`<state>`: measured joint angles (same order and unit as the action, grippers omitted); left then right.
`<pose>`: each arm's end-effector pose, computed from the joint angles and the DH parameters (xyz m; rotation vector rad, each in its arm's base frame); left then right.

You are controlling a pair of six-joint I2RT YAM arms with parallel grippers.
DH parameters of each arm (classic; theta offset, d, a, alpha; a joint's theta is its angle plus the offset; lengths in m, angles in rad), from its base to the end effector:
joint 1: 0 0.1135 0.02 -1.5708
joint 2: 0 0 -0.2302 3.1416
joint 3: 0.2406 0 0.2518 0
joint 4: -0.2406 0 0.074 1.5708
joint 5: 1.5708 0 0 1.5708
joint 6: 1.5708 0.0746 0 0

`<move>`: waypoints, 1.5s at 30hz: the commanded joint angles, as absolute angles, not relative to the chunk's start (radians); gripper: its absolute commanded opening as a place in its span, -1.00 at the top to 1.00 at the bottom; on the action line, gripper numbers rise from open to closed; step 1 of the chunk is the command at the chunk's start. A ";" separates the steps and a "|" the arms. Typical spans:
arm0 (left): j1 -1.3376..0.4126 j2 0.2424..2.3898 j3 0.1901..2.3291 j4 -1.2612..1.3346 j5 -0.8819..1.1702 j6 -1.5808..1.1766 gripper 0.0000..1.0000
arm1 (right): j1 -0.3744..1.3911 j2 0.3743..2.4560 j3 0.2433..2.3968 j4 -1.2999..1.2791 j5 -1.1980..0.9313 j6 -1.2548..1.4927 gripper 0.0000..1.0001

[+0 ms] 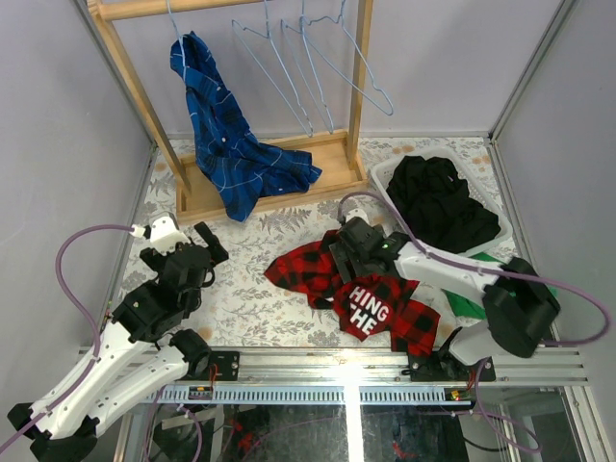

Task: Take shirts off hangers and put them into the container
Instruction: Pick up the shirt from the center of the board.

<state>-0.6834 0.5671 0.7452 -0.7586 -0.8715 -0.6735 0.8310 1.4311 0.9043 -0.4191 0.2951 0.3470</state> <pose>0.1585 -0.0554 0.2726 -0.4618 1.8758 0.0442 0.2281 0.2177 0.1525 -0.4751 2.4178 0.1375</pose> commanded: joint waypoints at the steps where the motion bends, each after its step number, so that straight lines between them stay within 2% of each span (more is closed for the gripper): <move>1: -0.676 0.567 0.775 -0.717 -0.884 -0.641 -1.00 | 0.815 1.603 0.919 -0.373 0.305 0.370 -0.98; 8: -0.675 0.569 0.778 -0.715 -0.884 -0.632 -1.00 | 0.816 1.812 0.904 -0.395 0.307 0.425 -1.00; 10: -0.675 0.566 0.777 -0.715 -0.883 -0.632 -0.99 | 0.818 1.845 0.895 -0.402 0.350 0.453 -0.88; 16: -0.672 0.567 0.779 -0.710 -0.888 -0.626 -0.99 | 0.840 1.795 0.863 -0.357 0.432 0.465 0.07; 18: -0.670 0.572 0.780 -0.705 -0.880 -0.625 -1.00 | 0.865 1.733 0.864 -0.335 0.502 0.447 0.74; 19: -0.668 0.574 0.779 -0.705 -0.875 -0.624 -1.00 | 0.905 1.686 0.849 -0.300 0.576 0.440 0.83; 22: -0.667 0.581 0.782 -0.704 -0.865 -0.621 -1.00 | 0.992 1.476 0.751 -0.118 0.711 0.367 0.94; 26: -0.661 0.585 0.781 -0.701 -0.860 -0.620 -1.00 | 0.996 1.169 0.628 0.126 0.707 0.311 0.97; 30: -0.657 0.586 0.781 -0.696 -0.857 -0.617 -1.00 | 0.996 0.951 0.568 0.258 0.808 0.250 1.00; 34: -0.653 0.586 0.781 -0.691 -0.848 -0.614 -1.00 | 0.995 0.841 0.568 0.253 1.006 0.206 1.00; 37: -0.652 0.587 0.781 -0.689 -0.846 -0.614 -1.00 | 0.987 0.779 0.564 0.256 1.079 0.154 1.00; 41: -0.649 0.584 0.780 -0.689 -0.840 -0.612 -1.00 | 0.911 0.731 0.596 0.182 1.075 0.166 1.00; 45: -0.649 0.585 0.777 -0.689 -0.834 -0.611 -1.00 | 0.753 0.753 0.709 -0.029 1.000 0.248 0.99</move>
